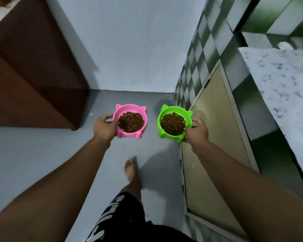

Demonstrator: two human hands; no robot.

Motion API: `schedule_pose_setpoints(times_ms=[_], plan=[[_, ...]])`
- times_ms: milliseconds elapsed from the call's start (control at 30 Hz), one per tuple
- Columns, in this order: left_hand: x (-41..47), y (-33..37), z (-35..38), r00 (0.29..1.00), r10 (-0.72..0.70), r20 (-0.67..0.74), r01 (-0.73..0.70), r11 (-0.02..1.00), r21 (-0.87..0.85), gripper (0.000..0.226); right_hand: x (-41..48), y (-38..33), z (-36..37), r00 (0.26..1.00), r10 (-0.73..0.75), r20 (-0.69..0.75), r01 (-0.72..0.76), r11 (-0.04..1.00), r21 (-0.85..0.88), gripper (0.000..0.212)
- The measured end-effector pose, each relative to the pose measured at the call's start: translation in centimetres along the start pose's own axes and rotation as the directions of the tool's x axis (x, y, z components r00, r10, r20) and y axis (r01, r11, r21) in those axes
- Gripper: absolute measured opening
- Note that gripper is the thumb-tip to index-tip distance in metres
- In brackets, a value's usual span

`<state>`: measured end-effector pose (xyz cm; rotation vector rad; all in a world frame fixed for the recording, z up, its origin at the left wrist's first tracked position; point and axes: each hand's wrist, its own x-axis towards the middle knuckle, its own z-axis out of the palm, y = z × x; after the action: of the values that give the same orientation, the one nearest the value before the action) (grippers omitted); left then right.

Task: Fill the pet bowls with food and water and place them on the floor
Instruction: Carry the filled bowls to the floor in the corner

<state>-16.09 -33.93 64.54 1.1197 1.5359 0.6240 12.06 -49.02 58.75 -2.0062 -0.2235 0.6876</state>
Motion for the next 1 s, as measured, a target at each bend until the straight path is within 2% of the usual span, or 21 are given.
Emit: schedule_pose_setpoints(times_ms=[200, 333, 467, 733, 1000], plan=[[15.2, 2.6, 3.8, 1.000, -0.014, 0.004, 0.014, 0.997, 0.070, 0.025, 12.9, -2.2, 10.3, 1.000, 0.015, 0.022, -0.013, 0.997, -0.074, 0.044], [25.4, 3.0, 7.4, 0.999, -0.040, 0.004, 0.040, 0.994, 0.102, 0.028, 19.7, -5.6, 17.3, 0.997, 0.050, 0.050, -0.047, 0.997, -0.057, 0.048], [35.6, 1.1, 11.7, 0.995, -0.088, -0.039, 0.092, 0.990, 0.103, 0.029, 28.3, -4.8, 24.0, 0.996, 0.071, 0.045, -0.068, 0.996, -0.058, 0.052], [55.6, -11.0, 22.3, 0.987, -0.143, -0.067, 0.149, 0.985, 0.089, 0.032, 47.0, 6.5, 35.8, 0.992, 0.121, 0.022, -0.117, 0.985, -0.130, 0.054], [70.8, -22.1, 32.0, 0.988, -0.124, -0.095, 0.130, 0.989, 0.071, 0.035, 62.3, 19.1, 45.1, 0.990, 0.140, 0.011, -0.136, 0.974, -0.183, 0.049]])
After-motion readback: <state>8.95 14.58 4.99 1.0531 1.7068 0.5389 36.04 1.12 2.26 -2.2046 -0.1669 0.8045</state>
